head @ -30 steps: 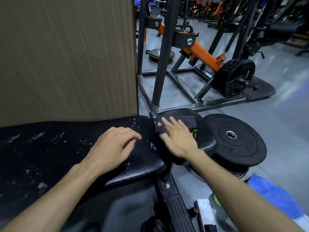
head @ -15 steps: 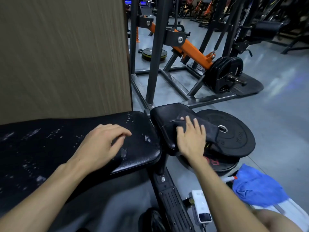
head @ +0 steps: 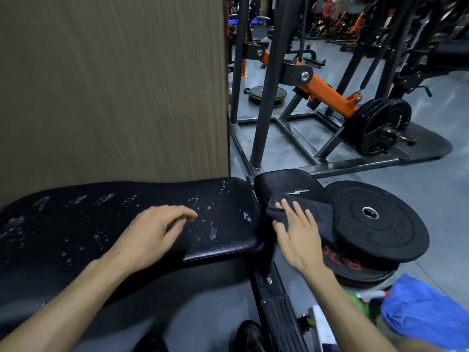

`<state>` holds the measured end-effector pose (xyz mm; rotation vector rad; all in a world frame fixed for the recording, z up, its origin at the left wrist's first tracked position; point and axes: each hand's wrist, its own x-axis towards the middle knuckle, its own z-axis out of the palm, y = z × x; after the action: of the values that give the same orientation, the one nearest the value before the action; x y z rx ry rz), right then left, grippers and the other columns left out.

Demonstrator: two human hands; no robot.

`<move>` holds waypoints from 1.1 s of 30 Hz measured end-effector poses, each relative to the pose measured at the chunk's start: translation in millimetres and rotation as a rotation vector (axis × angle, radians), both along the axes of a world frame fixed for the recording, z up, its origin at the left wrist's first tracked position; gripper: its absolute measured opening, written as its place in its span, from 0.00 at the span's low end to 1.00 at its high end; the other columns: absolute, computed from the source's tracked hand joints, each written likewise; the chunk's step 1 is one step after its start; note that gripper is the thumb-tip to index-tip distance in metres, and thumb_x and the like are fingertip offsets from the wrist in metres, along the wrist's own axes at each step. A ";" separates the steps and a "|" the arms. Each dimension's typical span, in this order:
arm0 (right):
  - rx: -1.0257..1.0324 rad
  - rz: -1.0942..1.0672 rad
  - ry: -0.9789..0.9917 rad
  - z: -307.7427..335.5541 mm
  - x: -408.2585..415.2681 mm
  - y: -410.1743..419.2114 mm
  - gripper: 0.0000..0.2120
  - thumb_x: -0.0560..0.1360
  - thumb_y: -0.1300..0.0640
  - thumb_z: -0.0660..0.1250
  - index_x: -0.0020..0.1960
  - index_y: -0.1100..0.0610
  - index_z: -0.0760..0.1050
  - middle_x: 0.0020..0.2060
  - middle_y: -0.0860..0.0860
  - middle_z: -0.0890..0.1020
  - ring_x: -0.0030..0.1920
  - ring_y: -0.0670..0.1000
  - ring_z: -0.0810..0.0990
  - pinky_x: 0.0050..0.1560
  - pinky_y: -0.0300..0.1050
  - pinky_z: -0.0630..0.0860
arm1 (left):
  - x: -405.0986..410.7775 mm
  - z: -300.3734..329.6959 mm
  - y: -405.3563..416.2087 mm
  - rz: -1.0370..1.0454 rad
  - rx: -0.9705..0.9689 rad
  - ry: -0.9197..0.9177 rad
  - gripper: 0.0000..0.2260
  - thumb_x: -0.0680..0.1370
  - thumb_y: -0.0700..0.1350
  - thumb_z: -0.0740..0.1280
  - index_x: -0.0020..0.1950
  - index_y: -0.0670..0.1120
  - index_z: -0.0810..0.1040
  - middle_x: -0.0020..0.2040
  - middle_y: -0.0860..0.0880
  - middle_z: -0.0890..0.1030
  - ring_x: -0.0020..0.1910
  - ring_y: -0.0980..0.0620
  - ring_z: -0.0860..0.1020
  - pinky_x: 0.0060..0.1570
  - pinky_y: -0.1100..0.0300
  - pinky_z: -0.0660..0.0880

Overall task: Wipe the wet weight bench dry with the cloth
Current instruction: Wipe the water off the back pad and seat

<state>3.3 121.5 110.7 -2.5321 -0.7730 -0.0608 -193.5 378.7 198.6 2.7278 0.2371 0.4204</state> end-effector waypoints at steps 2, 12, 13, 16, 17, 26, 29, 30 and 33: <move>-0.053 0.167 -0.055 -2.4 -25.1 -5.9 0.32 0.76 0.42 0.48 0.78 0.49 0.64 0.78 0.44 0.62 0.80 0.46 0.53 0.79 0.47 0.45 | -15.3 -4.8 2.3 0.030 0.009 0.055 0.11 0.81 0.52 0.61 0.60 0.61 0.79 0.52 0.66 0.82 0.52 0.62 0.79 0.56 0.57 0.76; -0.130 0.138 -0.091 -0.6 -0.9 35.9 0.38 0.75 0.37 0.38 0.81 0.50 0.57 0.80 0.46 0.57 0.81 0.47 0.48 0.79 0.48 0.40 | -27.4 -25.3 -4.9 -0.006 0.068 0.170 0.16 0.81 0.51 0.59 0.66 0.55 0.76 0.63 0.62 0.78 0.63 0.59 0.75 0.63 0.53 0.73; -0.150 0.132 -0.087 0.6 -2.4 49.7 0.39 0.75 0.37 0.37 0.81 0.51 0.57 0.80 0.46 0.57 0.81 0.48 0.49 0.79 0.49 0.41 | -26.5 -26.1 -0.6 -0.005 0.076 0.160 0.16 0.81 0.51 0.59 0.67 0.54 0.76 0.65 0.60 0.78 0.65 0.58 0.74 0.65 0.53 0.73; -0.103 0.268 -0.102 -2.1 -46.8 70.1 0.34 0.77 0.40 0.47 0.80 0.52 0.60 0.80 0.48 0.59 0.80 0.50 0.53 0.79 0.52 0.47 | -25.2 -24.8 17.2 -0.003 0.097 0.179 0.18 0.81 0.53 0.58 0.70 0.55 0.74 0.69 0.58 0.75 0.70 0.56 0.71 0.69 0.53 0.70; -0.097 0.347 -0.118 -4.7 -62.1 67.5 0.33 0.77 0.41 0.50 0.80 0.52 0.60 0.80 0.48 0.59 0.80 0.50 0.54 0.78 0.52 0.48 | -23.1 -23.4 23.6 -0.003 0.107 0.196 0.19 0.80 0.55 0.57 0.71 0.56 0.72 0.70 0.58 0.74 0.71 0.56 0.70 0.70 0.53 0.68; -0.175 0.303 0.026 17.7 46.9 97.7 0.32 0.78 0.38 0.45 0.78 0.47 0.63 0.79 0.43 0.62 0.79 0.45 0.55 0.79 0.45 0.48 | 2.3 -20.7 61.8 0.005 0.056 0.130 0.19 0.80 0.54 0.56 0.70 0.56 0.73 0.68 0.61 0.74 0.69 0.59 0.70 0.71 0.59 0.64; -0.159 0.324 0.004 11.7 49.0 107.7 0.30 0.80 0.39 0.47 0.79 0.48 0.62 0.79 0.44 0.60 0.80 0.44 0.52 0.79 0.46 0.48 | 9.1 -35.0 65.0 -0.026 0.032 0.105 0.16 0.80 0.51 0.58 0.67 0.54 0.76 0.65 0.59 0.77 0.66 0.59 0.72 0.69 0.62 0.62; -0.142 0.319 0.008 9.8 45.7 106.3 0.30 0.80 0.40 0.47 0.79 0.48 0.61 0.80 0.43 0.58 0.80 0.43 0.50 0.80 0.47 0.47 | 11.1 -38.0 66.8 -0.037 0.013 0.110 0.16 0.80 0.51 0.59 0.66 0.54 0.76 0.65 0.59 0.78 0.66 0.59 0.72 0.70 0.61 0.63; -0.092 0.310 0.053 10.4 26.7 99.6 0.29 0.82 0.41 0.48 0.80 0.48 0.58 0.80 0.41 0.55 0.80 0.41 0.46 0.80 0.50 0.47 | 14.1 -42.2 68.7 -0.055 -0.033 0.103 0.15 0.80 0.51 0.59 0.66 0.55 0.77 0.64 0.59 0.78 0.66 0.58 0.73 0.69 0.59 0.65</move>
<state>30.0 221.2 121.0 -2.4553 -1.1591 0.1478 -179.4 447.4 156.5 2.7200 0.1941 0.2590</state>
